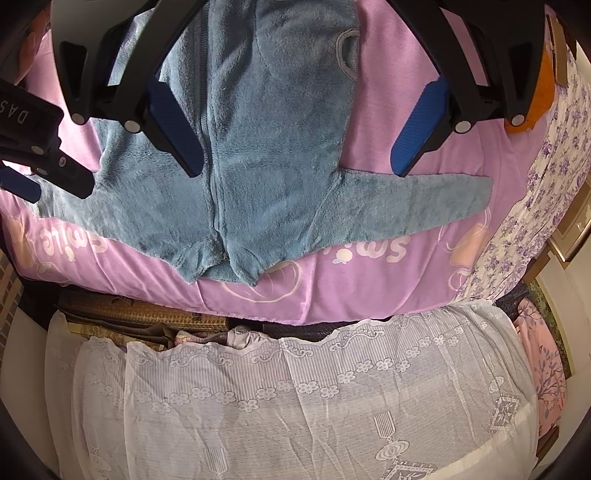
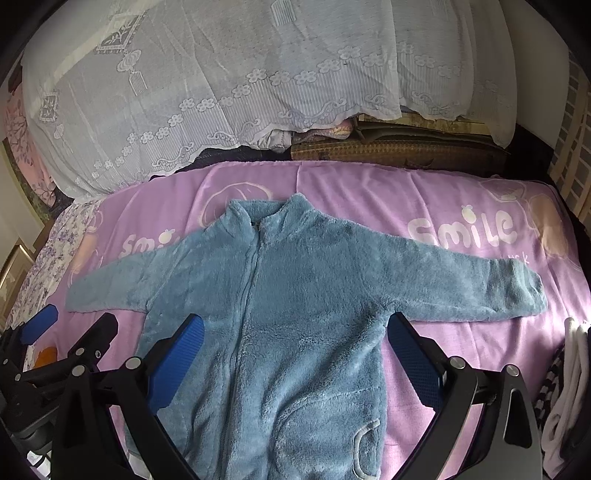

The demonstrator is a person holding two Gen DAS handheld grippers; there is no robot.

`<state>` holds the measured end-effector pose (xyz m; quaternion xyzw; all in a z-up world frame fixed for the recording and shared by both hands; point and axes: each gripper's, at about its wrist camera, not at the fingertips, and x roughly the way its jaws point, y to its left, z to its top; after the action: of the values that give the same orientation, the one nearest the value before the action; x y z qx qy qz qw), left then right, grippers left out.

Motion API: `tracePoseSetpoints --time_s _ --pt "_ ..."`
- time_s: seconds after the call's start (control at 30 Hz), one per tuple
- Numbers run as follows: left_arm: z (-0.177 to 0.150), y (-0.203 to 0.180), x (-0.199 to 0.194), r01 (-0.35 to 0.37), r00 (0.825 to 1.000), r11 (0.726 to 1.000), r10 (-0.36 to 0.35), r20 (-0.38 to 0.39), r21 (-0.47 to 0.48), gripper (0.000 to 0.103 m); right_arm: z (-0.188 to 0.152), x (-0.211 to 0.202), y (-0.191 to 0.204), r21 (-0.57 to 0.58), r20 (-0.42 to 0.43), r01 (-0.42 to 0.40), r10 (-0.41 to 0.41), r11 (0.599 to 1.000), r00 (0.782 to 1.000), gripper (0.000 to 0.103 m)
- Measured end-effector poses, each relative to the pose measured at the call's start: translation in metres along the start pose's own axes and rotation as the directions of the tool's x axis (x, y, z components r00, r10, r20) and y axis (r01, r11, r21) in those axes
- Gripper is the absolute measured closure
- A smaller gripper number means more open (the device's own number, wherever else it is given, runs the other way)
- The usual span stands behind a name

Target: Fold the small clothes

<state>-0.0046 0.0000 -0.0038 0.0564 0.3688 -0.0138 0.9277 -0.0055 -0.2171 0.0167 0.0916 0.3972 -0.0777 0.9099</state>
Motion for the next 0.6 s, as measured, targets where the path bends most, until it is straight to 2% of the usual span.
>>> tracePoseSetpoints --time_s 0.6 --pt "-0.0019 -0.0037 0.0008 0.002 1.000 1.000 -0.002 -0.005 -0.001 0.005 0.0028 -0.0028 -0.0060 0.015 0.002 -0.008 0.008 1.000 1.000 0.003"
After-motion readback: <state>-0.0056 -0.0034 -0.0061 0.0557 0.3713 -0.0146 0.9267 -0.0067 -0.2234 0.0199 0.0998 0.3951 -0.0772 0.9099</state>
